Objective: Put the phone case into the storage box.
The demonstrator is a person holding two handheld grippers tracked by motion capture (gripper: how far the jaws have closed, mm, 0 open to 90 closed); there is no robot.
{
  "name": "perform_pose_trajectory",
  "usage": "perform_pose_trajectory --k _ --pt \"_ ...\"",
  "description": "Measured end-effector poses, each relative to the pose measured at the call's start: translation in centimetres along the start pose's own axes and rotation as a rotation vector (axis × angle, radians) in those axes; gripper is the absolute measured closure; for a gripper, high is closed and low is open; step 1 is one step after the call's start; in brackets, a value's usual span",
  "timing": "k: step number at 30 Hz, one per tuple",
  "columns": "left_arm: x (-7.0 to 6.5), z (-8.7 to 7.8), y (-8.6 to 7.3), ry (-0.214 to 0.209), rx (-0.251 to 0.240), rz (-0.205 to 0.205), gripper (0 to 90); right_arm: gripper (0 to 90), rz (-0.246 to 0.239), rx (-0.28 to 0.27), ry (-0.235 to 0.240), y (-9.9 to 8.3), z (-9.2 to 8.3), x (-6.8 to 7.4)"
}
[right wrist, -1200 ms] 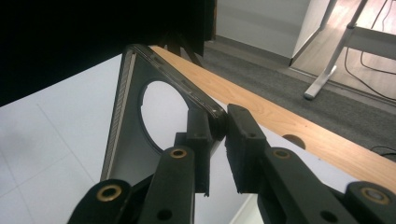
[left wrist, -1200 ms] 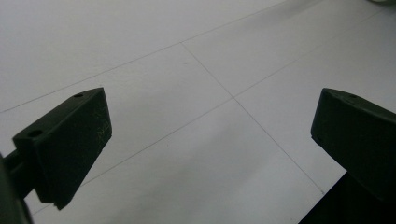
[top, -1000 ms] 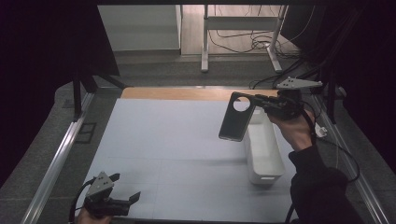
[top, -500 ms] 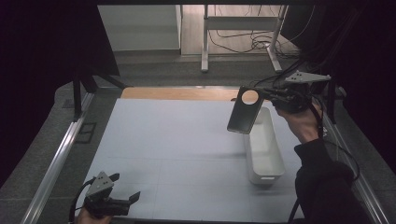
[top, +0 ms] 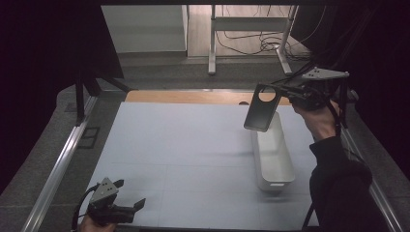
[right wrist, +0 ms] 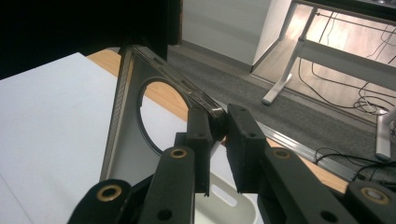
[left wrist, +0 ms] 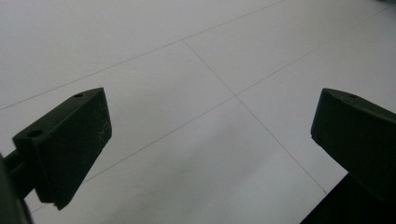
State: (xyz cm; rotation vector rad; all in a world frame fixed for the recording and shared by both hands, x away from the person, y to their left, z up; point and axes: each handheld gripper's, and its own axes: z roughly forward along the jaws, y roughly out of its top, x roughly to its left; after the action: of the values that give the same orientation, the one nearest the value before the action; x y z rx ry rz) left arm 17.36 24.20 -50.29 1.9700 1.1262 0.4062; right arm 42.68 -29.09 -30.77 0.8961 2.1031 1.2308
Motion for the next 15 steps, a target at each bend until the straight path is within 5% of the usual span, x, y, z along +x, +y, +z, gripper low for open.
perform_pose_trajectory --k 15 --pt "0.0 0.0 0.0 0.001 0.004 0.002 0.0 79.2 -0.009 0.010 -0.050 -0.2 0.5 -2.6"
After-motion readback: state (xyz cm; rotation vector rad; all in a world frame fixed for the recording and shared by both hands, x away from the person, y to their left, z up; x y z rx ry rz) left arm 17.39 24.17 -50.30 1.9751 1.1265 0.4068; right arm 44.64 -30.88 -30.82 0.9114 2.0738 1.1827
